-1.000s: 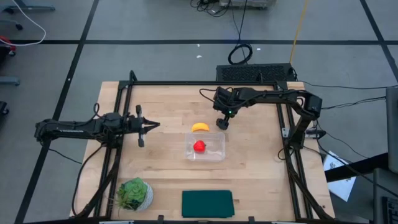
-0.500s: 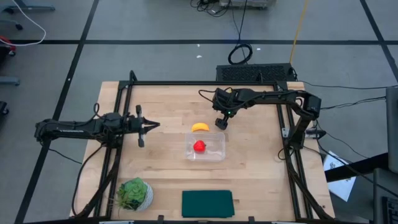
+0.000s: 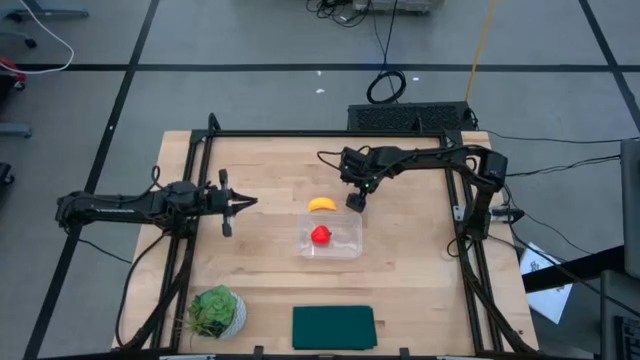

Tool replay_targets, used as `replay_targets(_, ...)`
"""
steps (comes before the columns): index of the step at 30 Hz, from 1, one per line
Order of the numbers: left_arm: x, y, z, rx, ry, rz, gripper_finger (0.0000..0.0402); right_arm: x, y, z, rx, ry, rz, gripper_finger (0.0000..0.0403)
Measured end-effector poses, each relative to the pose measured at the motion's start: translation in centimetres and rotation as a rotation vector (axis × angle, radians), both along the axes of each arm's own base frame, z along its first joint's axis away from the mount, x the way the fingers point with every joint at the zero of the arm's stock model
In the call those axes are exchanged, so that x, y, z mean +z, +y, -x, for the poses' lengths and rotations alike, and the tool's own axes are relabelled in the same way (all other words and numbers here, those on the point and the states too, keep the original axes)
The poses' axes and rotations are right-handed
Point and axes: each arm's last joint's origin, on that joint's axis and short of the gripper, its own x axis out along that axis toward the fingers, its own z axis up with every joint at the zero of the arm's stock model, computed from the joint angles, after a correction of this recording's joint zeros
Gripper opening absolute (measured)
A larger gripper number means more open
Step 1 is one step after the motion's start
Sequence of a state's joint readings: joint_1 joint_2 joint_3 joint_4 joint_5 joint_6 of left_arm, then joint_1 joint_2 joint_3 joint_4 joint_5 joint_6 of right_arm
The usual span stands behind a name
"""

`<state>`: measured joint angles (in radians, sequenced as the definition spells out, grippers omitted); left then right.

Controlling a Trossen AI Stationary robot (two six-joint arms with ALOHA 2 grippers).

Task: Pick and placing Produce into tupperware
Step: Put the grapes into the transparent bin

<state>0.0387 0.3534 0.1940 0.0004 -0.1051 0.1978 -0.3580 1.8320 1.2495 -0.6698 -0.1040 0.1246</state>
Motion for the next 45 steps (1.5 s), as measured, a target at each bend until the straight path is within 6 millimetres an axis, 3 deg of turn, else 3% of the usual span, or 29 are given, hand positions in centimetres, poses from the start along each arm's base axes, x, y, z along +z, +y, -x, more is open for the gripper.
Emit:
replay_targets(11, 0.0, 0.0, 0.0, 0.000, -0.001, 0.000, 0.0026, -0.1, 0.2, -0.1, 0.010, -0.002, 0.000, 0.0386)
replay_targets(21, 0.0, 0.0, 0.0, 0.000, -0.002, 0.004, 0.0026, -1.9, 0.6, 0.9, 0.012, 0.016, -0.009, 0.0386)
replay_targets(33, 0.0, 0.0, 0.0, 0.000, -0.002, 0.004, 0.0026, -1.8, 0.4, 0.5, 0.021, -0.037, 0.012, 0.0385)
replay_targets(45, 0.0, 0.0, 0.0, 0.001, -0.004, 0.013, 0.0026, -1.8, 0.4, 0.4, 0.021, -0.038, 0.013, 0.0308)
